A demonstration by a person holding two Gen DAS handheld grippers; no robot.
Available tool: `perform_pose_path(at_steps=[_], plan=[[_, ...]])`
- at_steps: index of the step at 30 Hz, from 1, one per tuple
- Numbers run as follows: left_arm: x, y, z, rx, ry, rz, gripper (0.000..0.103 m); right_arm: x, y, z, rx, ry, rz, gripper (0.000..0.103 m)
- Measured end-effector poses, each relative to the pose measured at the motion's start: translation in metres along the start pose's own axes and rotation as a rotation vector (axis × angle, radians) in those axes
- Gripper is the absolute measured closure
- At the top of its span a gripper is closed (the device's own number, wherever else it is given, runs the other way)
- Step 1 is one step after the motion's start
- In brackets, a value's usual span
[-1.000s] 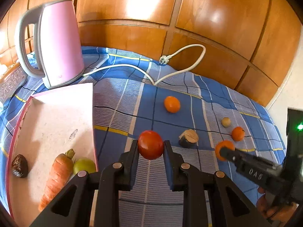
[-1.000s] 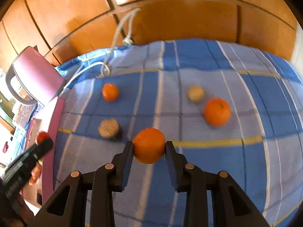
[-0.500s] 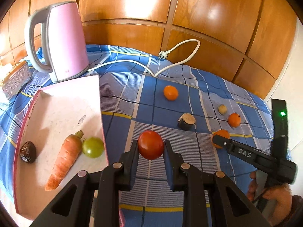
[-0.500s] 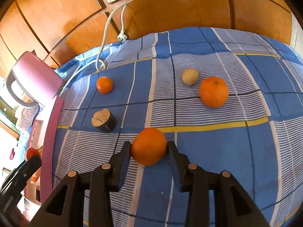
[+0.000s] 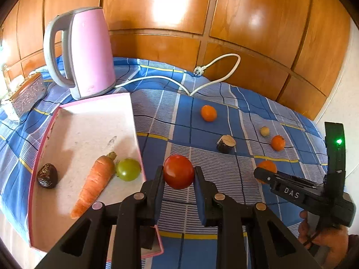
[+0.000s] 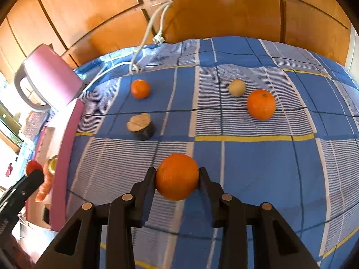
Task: Organize fruits
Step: 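Carry the tomato and tangerine over the pink tray with both tools, then open the left tool to drop the tomato while the right tool releases the tangerine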
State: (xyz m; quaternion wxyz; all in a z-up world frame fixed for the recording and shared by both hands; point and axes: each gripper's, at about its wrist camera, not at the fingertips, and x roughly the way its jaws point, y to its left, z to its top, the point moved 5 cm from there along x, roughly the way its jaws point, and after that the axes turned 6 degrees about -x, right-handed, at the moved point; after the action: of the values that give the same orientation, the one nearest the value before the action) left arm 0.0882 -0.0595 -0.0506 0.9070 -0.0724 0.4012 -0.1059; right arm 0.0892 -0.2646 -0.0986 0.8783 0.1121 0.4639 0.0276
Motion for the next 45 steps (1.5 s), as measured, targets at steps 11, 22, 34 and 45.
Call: perform_pose_path(at_steps=[11, 22, 34, 45], plan=[[-0.014, 0.035, 0.003, -0.056, -0.025, 0.032, 0.078, -0.019, 0.069, 0.009, -0.113, -0.035, 0.122, 0.066], [-0.024, 0.12, 0.015, -0.203, -0.05, 0.106, 0.078, -0.017, 0.159, 0.01, -0.289, -0.011, 0.246, 0.066], [-0.025, 0.159, 0.033, -0.256, -0.069, 0.126, 0.067, 0.001, 0.223, 0.006, -0.42, 0.044, 0.318, 0.064], [-0.03, 0.155, 0.022, -0.282, -0.071, 0.162, 0.056, -0.001, 0.222, -0.002, -0.411, 0.043, 0.292, 0.064]])
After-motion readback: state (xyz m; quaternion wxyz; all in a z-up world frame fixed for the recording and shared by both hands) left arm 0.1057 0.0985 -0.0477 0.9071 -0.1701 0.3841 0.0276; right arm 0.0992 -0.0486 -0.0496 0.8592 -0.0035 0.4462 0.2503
